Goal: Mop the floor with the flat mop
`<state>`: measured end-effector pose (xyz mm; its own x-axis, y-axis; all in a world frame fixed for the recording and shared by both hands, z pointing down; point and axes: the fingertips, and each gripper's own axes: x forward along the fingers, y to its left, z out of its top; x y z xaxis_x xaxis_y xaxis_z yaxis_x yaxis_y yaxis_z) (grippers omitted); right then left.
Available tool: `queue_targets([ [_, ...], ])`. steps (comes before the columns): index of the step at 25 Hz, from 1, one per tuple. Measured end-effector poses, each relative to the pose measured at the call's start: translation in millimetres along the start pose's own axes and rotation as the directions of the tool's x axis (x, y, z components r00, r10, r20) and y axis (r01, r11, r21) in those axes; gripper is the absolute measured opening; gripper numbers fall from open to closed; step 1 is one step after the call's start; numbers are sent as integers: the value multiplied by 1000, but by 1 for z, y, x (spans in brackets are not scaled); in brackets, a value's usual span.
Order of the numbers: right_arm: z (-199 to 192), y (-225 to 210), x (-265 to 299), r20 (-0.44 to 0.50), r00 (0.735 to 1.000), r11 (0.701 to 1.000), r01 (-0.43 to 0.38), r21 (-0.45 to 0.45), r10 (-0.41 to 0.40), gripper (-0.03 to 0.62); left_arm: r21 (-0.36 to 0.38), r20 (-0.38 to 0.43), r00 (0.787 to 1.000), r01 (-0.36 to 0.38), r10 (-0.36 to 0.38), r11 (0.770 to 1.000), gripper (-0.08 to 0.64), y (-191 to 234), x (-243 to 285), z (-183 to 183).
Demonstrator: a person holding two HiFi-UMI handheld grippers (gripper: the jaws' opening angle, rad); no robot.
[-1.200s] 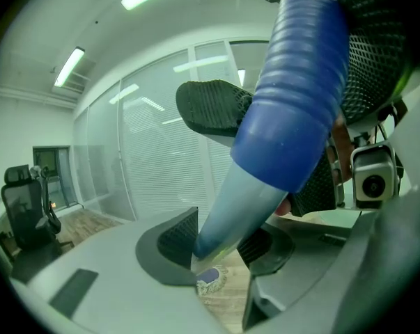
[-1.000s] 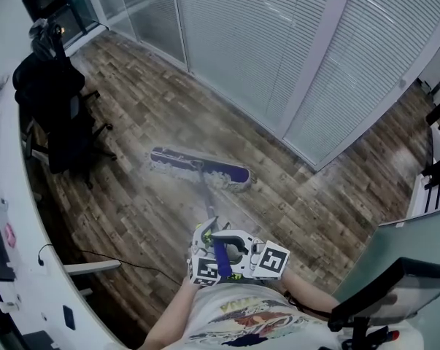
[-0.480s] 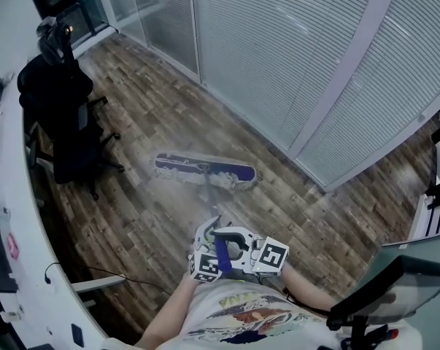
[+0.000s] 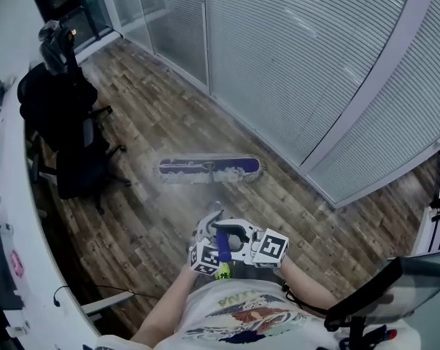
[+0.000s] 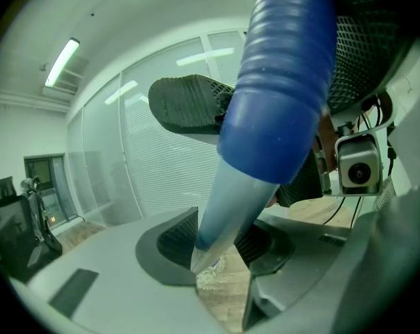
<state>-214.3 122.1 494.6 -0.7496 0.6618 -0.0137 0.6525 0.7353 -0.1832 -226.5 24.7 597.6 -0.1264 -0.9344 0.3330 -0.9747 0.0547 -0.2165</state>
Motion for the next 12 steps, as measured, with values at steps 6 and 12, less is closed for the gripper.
queue_targets([
  [6, 18, -85, 14, 13, 999, 999, -28, -30, 29, 275, -33, 5, 999, -34, 35, 999, 118, 67, 59, 10],
  [12, 41, -193, 27, 18, 997, 997, -75, -10, 75, 279, -10, -28, 998, -57, 56, 998, 118, 147, 138, 16],
])
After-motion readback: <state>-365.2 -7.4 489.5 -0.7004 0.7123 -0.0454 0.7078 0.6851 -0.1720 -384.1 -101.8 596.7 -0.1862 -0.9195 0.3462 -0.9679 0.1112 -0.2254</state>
